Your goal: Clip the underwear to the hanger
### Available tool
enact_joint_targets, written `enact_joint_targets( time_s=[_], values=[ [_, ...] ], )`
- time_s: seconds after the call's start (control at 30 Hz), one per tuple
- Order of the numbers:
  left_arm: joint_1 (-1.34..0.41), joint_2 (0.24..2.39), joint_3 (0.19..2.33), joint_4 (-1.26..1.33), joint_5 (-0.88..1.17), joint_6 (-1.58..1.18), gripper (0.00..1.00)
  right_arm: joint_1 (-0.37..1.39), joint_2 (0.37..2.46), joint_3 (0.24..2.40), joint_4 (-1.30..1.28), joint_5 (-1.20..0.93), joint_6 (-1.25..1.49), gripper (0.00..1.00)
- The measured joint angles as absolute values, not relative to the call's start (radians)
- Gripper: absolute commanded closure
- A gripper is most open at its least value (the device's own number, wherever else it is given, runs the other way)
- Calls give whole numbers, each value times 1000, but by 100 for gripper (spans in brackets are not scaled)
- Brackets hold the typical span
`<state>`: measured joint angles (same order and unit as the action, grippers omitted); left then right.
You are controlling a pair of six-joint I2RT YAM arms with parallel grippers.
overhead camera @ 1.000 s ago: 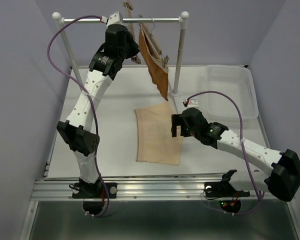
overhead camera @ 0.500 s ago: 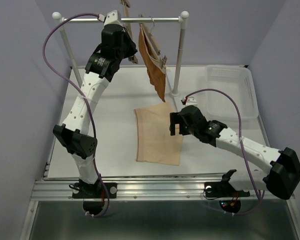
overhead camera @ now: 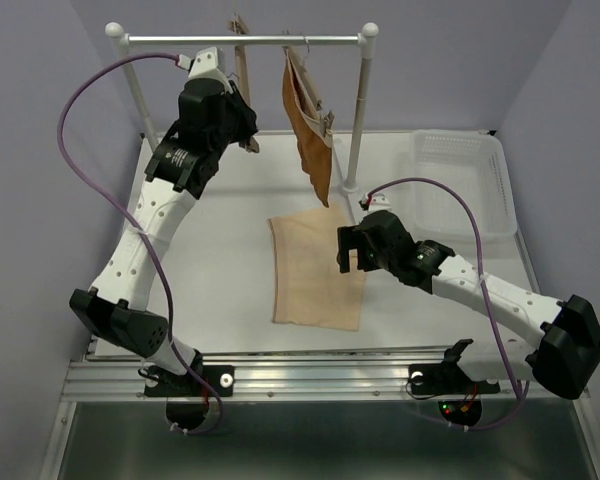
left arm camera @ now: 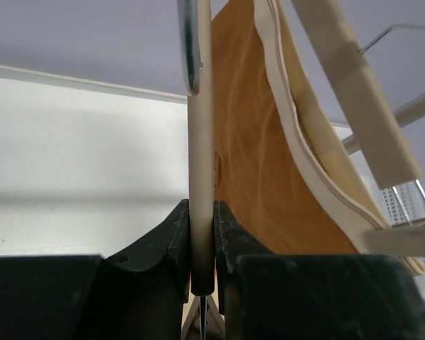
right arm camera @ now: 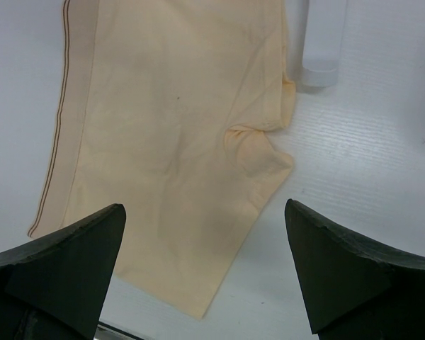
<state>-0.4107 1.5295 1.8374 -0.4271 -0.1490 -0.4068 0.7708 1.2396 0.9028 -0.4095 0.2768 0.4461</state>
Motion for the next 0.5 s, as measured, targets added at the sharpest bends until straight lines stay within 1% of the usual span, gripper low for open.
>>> enact_joint_targets(
  time_s=[0.17, 0.37, 0.5],
  values=[
    [-411, 1402, 1624, -381, -130, -398, 100, 771, 1235, 903, -395, 237, 429, 0],
    [-411, 1296, 1489, -317, -81, -377, 100, 771, 1230, 903, -350, 157, 407, 0],
    [-411, 1203, 1341, -238, -40, -386, 100, 771, 1230, 903, -307, 71, 401, 0]
  ],
)
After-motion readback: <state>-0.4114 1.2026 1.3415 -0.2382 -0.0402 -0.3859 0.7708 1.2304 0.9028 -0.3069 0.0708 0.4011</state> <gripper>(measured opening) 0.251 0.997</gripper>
